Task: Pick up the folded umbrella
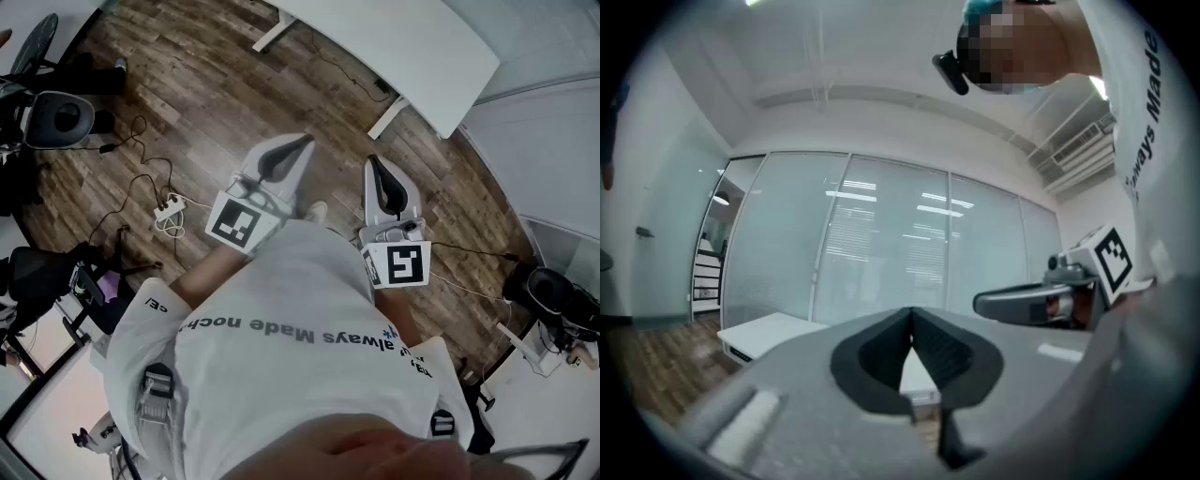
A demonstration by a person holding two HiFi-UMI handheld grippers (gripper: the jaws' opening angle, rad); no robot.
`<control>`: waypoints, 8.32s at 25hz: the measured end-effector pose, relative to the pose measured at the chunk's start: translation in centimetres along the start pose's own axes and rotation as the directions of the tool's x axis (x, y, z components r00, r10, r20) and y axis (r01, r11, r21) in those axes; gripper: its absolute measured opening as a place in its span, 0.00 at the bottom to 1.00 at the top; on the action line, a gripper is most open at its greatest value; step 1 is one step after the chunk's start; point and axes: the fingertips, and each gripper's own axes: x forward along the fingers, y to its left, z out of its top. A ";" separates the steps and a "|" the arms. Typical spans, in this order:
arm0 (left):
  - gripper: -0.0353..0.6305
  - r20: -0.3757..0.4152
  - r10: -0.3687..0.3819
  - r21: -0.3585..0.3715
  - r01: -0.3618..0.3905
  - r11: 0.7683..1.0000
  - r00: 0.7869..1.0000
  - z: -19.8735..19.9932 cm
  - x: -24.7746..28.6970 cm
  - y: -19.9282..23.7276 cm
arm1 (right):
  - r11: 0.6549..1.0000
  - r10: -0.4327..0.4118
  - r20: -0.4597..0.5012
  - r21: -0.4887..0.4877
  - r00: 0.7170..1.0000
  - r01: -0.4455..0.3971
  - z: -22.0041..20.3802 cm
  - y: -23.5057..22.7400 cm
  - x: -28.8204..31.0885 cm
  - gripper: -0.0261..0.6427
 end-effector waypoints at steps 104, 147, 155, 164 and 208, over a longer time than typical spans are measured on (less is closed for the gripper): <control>0.06 -0.065 -0.018 -0.052 0.014 0.999 0.998 0.6 52.2 51.0 | 1.000 -0.008 -0.073 -0.014 0.997 0.007 4.1 -40.0 60.2 0.03; 0.06 -0.149 -0.027 -0.023 0.024 0.999 0.988 -3.1 61.0 50.4 | 0.815 0.053 -0.388 -0.516 0.920 -0.264 -9.1 -50.3 66.8 0.21; 0.06 -0.180 -0.014 -0.038 0.007 0.999 0.983 -4.9 60.0 51.7 | 0.642 0.029 -0.564 -0.622 0.825 -0.448 -16.1 -52.2 70.5 0.28; 0.06 -0.195 -0.002 -0.062 -0.011 0.998 0.981 -5.8 59.6 53.2 | 0.537 0.023 -0.701 -0.592 0.713 -0.600 -22.7 -54.1 74.4 0.37; 0.06 -0.271 0.060 -0.121 -0.096 0.988 0.961 -10.8 60.0 56.1 | 0.450 -0.060 -0.940 -0.326 0.335 -0.832 -38.9 -60.0 80.0 0.43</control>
